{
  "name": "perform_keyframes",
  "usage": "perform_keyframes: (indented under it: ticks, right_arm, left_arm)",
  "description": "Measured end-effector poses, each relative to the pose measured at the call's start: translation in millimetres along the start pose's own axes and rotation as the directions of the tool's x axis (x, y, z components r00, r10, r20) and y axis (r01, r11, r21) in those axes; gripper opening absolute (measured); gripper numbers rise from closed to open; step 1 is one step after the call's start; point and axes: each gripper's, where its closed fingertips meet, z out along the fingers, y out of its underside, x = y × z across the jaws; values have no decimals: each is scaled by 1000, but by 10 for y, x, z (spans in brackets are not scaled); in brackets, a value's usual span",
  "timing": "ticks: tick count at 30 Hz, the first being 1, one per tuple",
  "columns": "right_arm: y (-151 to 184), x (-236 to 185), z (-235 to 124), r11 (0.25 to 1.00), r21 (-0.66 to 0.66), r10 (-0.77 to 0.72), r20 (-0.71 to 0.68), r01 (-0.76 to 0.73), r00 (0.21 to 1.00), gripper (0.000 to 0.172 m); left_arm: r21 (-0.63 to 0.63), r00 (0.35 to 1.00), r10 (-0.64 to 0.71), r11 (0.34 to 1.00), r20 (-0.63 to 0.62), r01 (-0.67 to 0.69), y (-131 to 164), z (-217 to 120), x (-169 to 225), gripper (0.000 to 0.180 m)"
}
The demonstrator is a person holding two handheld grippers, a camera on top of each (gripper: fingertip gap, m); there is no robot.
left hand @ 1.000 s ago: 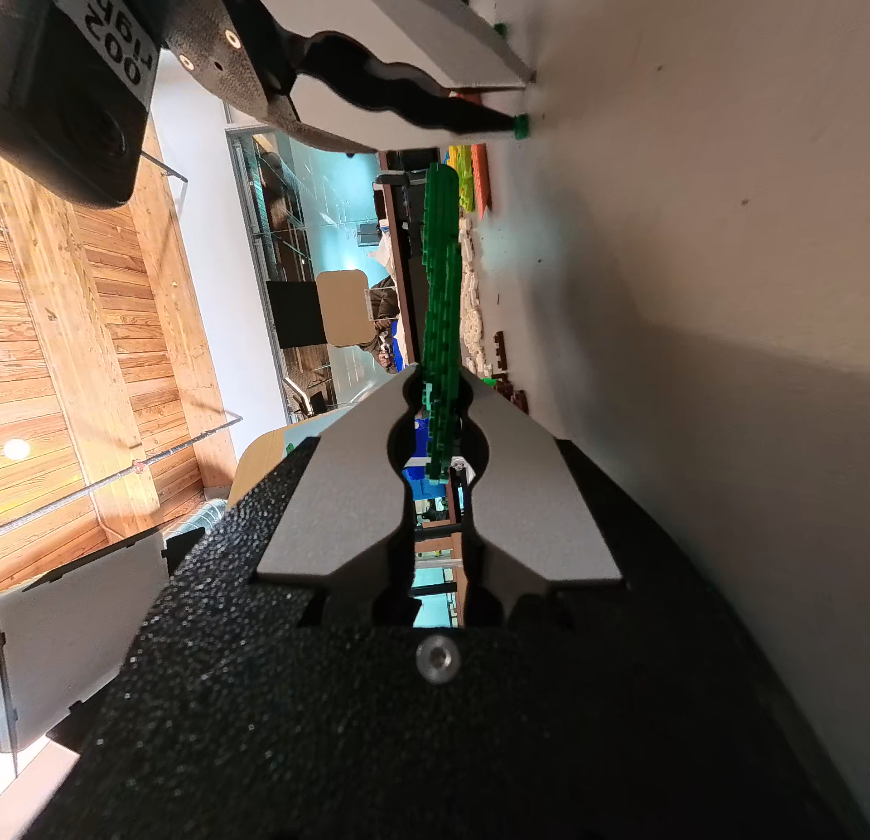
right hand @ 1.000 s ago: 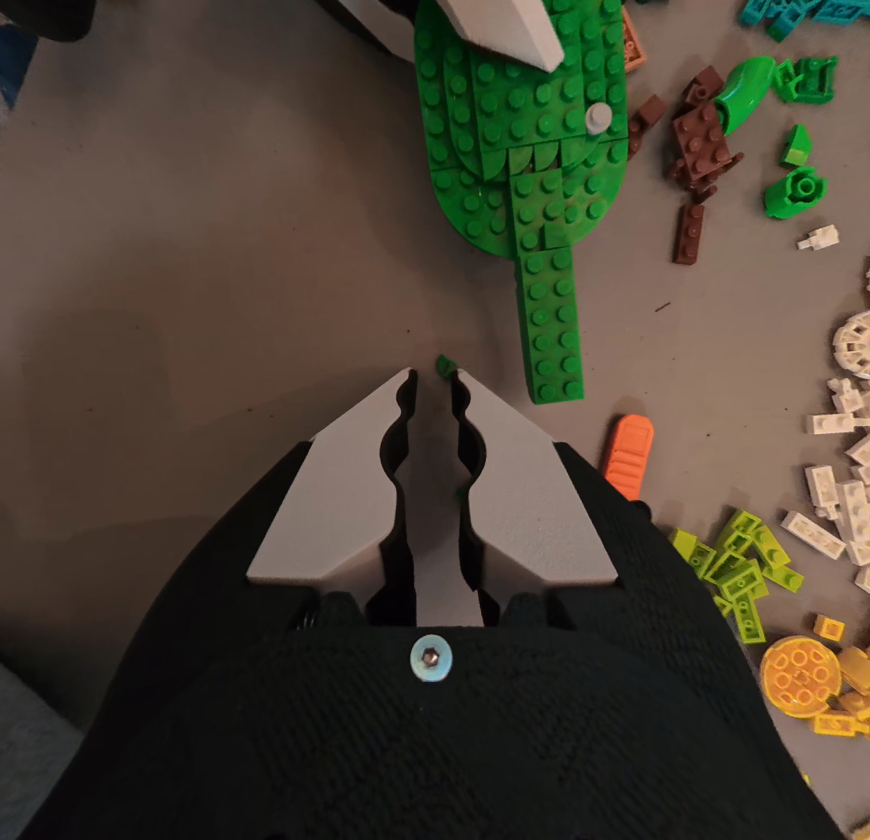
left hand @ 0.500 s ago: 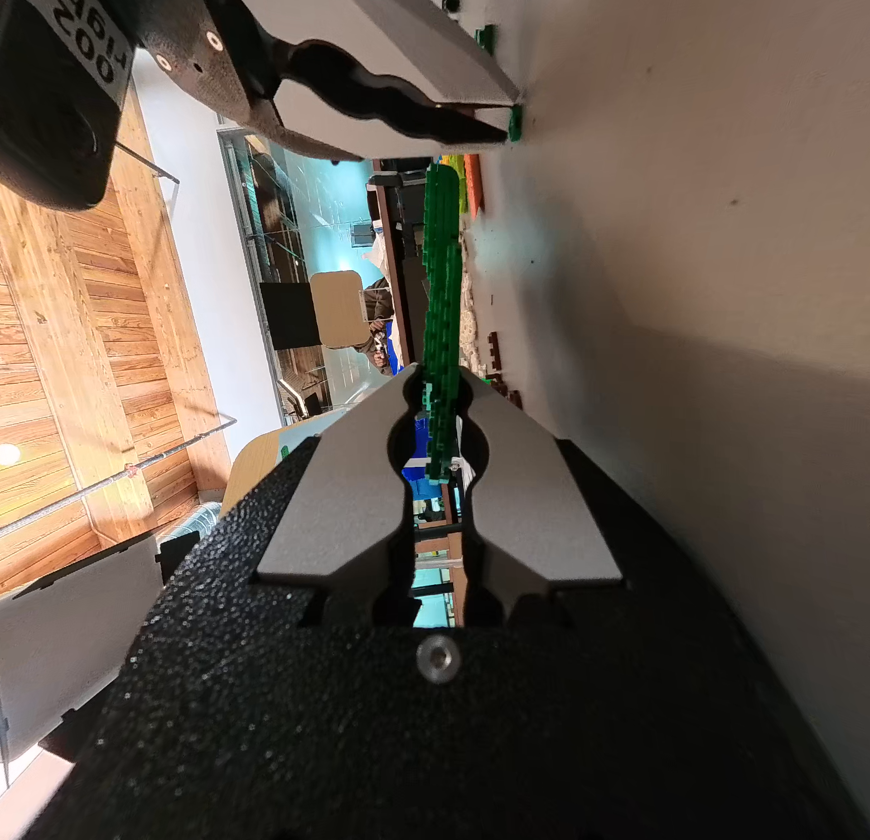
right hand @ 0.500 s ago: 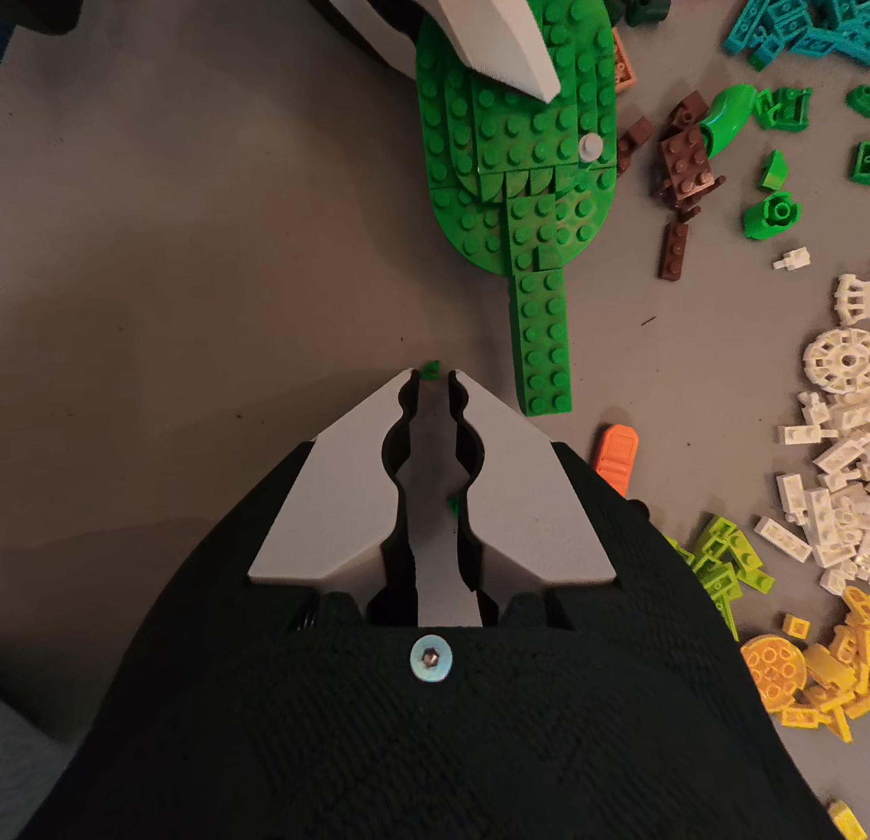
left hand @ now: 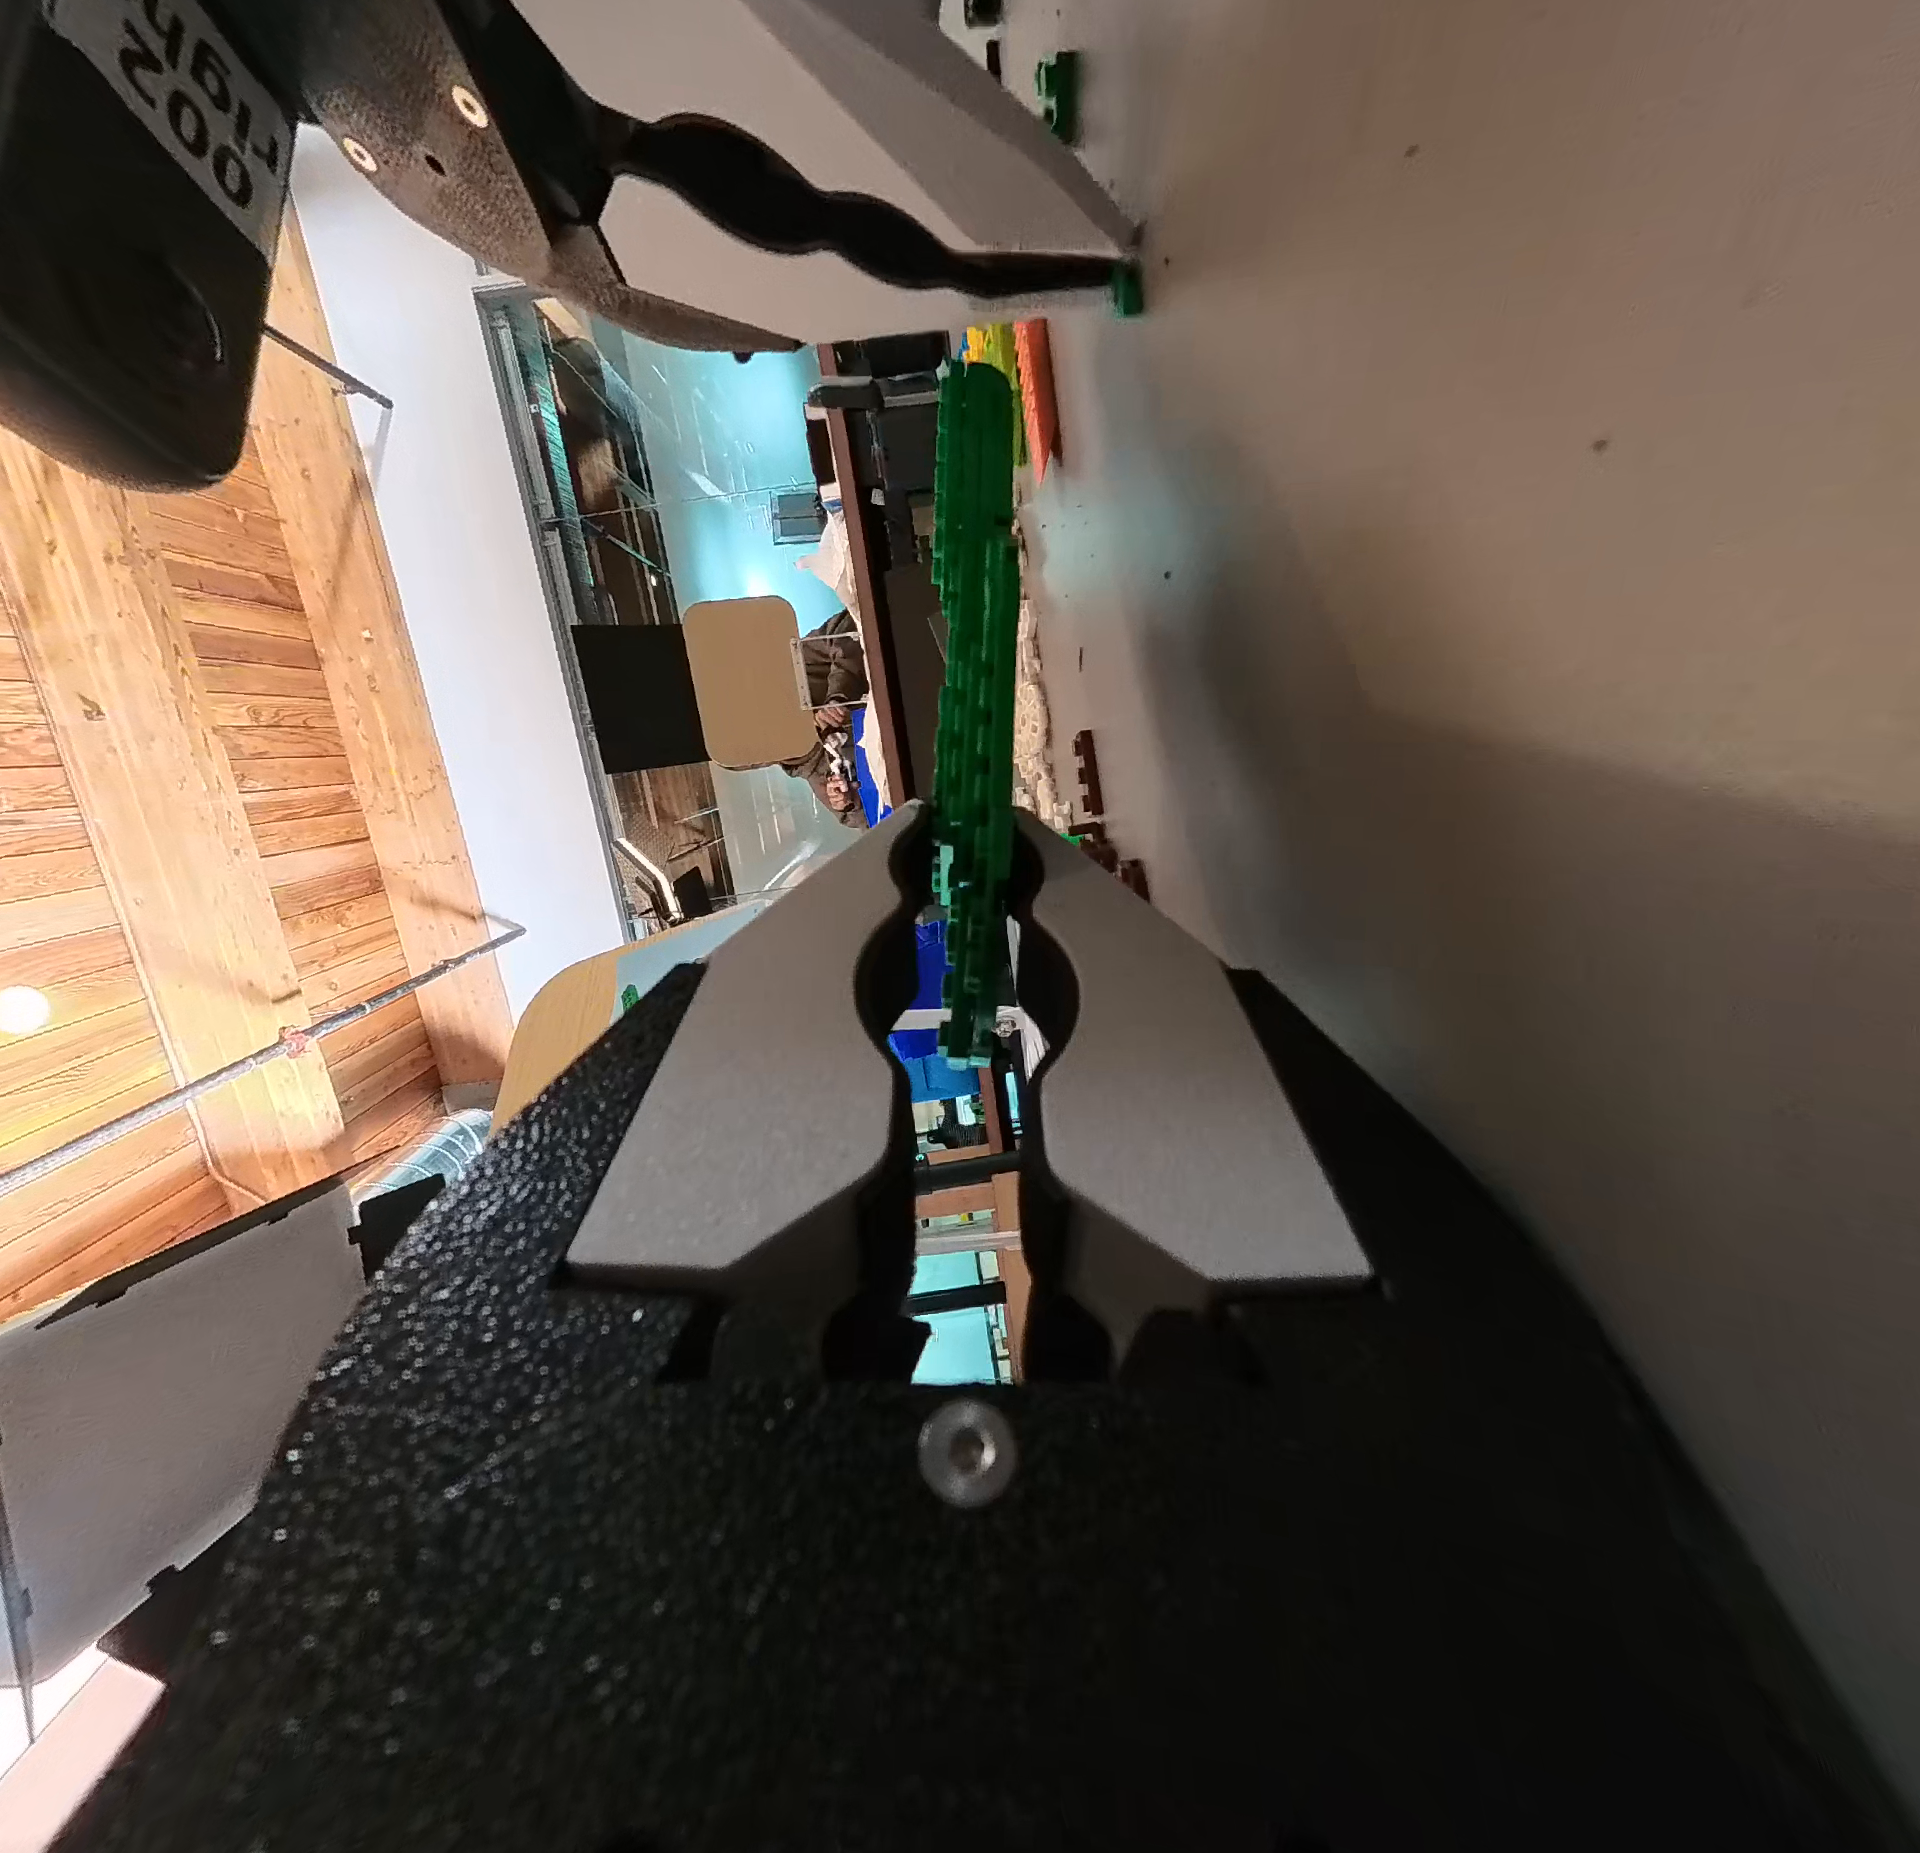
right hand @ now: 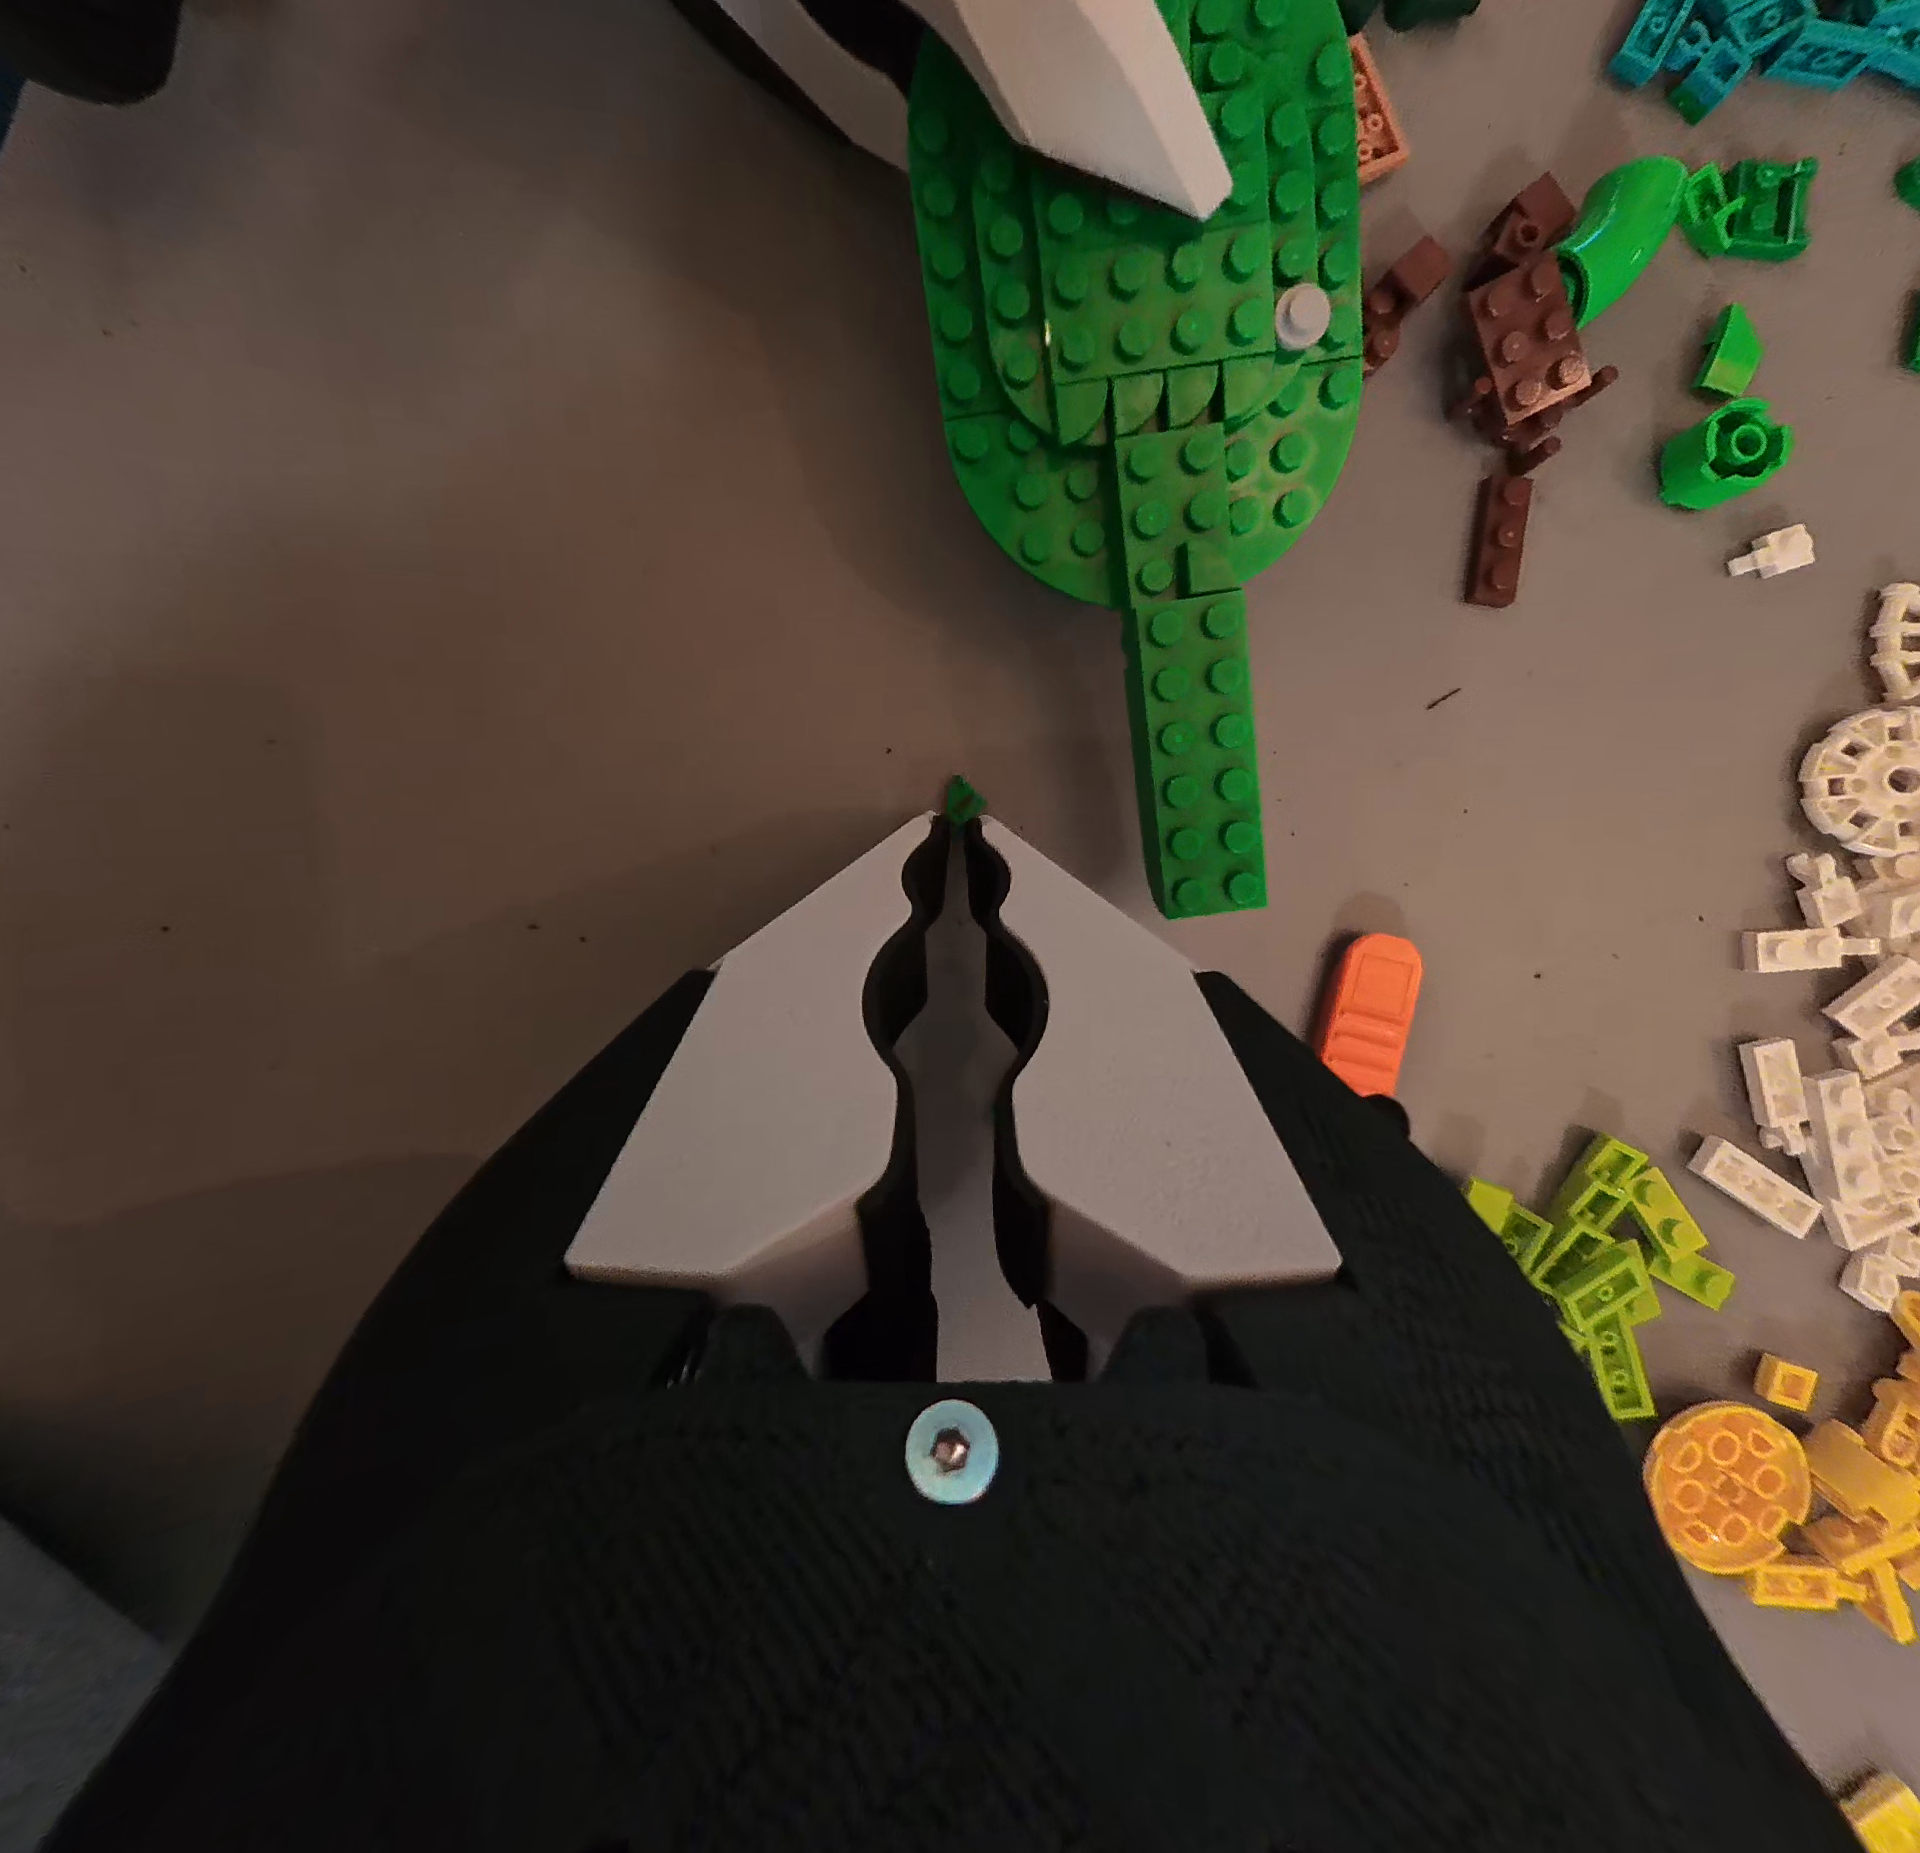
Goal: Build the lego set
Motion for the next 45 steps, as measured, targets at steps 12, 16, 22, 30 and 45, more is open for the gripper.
perform_keyframes:
  ticks: [12, 16, 22, 30, 45]
  right_arm:
    - [-44, -32, -86, 999, 34, -11, 6, 11, 1000, 9]
    - [8, -10, -20, 1000, 13, -7, 8, 7, 1000, 11]
    - [-32, -8, 5, 999, 37, -32, 5, 32, 999, 11]
    - [-46, 8, 17, 998, 38, -48, -9, 48, 999, 9]
    - [-291, -4, -137, 989, 140, -47, -32, 51, 998, 6]
  left_arm:
    - [1, 1000, 1, 1000, -3, -1, -2, 4, 6, 9]
    - [0, 1000, 0, 1000, -5, 0, 0, 5, 8, 9]
    - [1, 1000, 1, 1000, -7, -1, -3, 4, 11, 9]
    - [2, 1000, 4, 1000, -9, -4, -6, 6, 16, 9]
    - [-13, 1000, 22, 1000, -4, -22, -8, 7, 9, 9]
